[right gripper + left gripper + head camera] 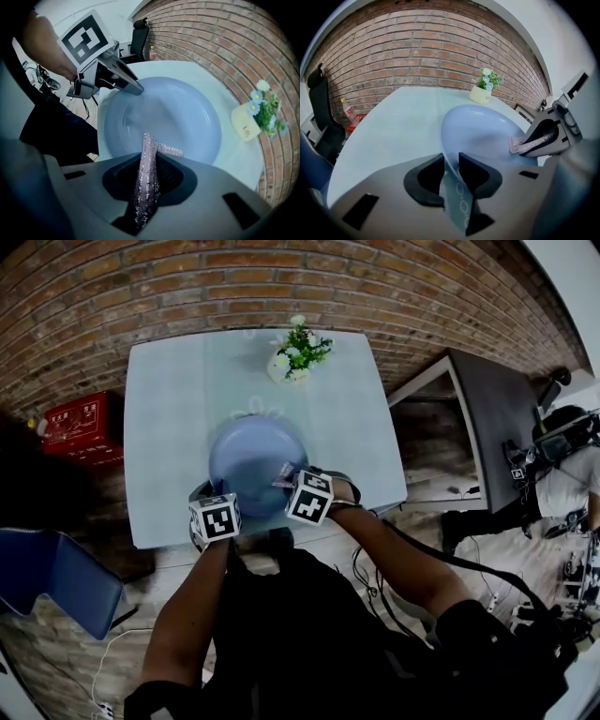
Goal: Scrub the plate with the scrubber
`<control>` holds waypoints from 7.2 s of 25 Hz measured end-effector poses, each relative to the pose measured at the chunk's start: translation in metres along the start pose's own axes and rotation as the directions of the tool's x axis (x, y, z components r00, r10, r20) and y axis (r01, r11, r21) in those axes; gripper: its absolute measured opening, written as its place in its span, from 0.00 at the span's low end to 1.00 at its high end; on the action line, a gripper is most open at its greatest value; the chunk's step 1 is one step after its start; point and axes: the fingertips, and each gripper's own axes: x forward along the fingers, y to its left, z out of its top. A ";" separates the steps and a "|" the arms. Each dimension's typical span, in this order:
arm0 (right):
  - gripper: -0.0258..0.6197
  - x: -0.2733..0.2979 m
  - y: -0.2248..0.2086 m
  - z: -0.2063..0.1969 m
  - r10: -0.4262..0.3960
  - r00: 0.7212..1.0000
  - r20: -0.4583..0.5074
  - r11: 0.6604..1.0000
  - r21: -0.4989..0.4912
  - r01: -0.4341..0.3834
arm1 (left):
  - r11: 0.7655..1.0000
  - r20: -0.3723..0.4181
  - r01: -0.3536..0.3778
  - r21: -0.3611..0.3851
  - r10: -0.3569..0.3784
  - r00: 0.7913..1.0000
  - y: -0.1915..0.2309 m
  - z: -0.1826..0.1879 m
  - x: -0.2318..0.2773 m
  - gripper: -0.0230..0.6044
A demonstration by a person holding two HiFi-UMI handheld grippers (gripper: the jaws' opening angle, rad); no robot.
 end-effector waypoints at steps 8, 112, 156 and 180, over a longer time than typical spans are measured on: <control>0.15 -0.001 0.017 0.007 0.056 0.998 -0.018 0.983 0.173 -0.052 | 0.997 -0.014 0.081 0.008 -0.081 0.997 -0.005 0.002 0.000 0.23; 0.15 0.012 -0.029 0.178 0.193 0.826 0.530 0.890 0.260 -0.375 | 0.973 0.154 0.023 -0.232 0.013 0.988 -0.011 -0.014 -0.060 0.17; 0.15 -0.003 0.080 0.105 0.586 0.739 0.332 0.807 -0.154 -0.570 | 0.934 0.262 -0.047 -0.355 0.148 0.954 0.013 -0.002 -0.108 0.16; 0.15 -0.025 0.072 0.055 0.634 0.747 0.200 0.765 -0.304 -0.568 | 0.965 0.234 0.016 -0.261 0.047 0.971 -0.002 0.018 -0.075 0.15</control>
